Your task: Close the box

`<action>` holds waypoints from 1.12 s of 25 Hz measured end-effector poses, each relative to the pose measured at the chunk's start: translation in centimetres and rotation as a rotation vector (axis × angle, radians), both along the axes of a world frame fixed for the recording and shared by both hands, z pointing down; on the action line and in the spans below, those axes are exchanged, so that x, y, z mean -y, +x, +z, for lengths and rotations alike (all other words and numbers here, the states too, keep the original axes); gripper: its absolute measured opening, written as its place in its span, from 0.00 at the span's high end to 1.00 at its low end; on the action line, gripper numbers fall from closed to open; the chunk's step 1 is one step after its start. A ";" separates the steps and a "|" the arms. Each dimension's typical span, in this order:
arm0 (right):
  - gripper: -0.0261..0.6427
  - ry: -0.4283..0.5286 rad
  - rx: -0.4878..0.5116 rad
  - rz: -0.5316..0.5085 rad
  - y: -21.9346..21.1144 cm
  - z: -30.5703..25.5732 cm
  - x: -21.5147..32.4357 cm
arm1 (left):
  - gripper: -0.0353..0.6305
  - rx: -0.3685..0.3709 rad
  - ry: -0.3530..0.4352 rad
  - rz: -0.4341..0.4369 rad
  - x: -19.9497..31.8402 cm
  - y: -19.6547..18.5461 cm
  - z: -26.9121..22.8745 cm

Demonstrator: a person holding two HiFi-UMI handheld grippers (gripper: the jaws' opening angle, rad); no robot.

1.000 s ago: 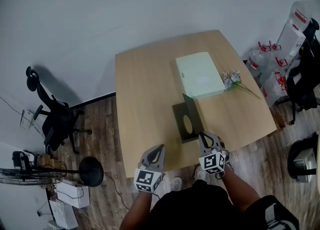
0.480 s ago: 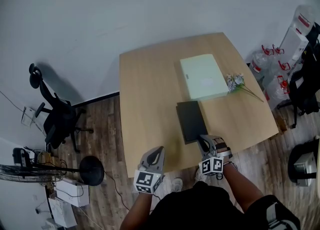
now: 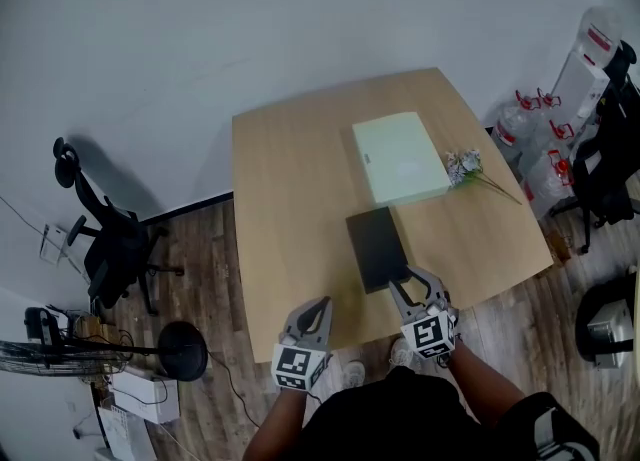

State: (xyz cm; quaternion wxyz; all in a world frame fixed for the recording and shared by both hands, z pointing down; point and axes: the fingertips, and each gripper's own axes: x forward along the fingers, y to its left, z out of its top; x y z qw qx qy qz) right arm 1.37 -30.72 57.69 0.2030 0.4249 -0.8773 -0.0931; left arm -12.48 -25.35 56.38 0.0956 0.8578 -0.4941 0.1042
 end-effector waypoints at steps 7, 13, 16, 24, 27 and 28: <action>0.76 -0.111 0.290 0.108 1.4 -4.4 1.4 | 0.92 0.021 0.052 0.018 1.5 0.6 -1.9; 0.94 -0.136 0.391 0.170 3.1 -6.0 1.5 | 0.92 0.019 0.052 0.015 1.9 0.5 -2.1; 0.94 -0.122 0.364 0.166 3.3 -6.3 1.2 | 0.92 0.016 0.054 0.014 2.0 0.5 -2.4; 0.94 -0.104 0.317 0.154 3.5 -6.6 0.6 | 0.92 0.009 0.050 0.015 1.9 1.2 -2.4; 0.94 -0.090 0.303 0.155 3.7 -6.6 0.7 | 0.92 0.010 0.051 0.016 2.0 1.3 -2.4; 0.94 -0.089 0.300 0.156 3.8 -6.6 0.7 | 0.92 0.010 0.051 0.016 2.1 1.4 -2.4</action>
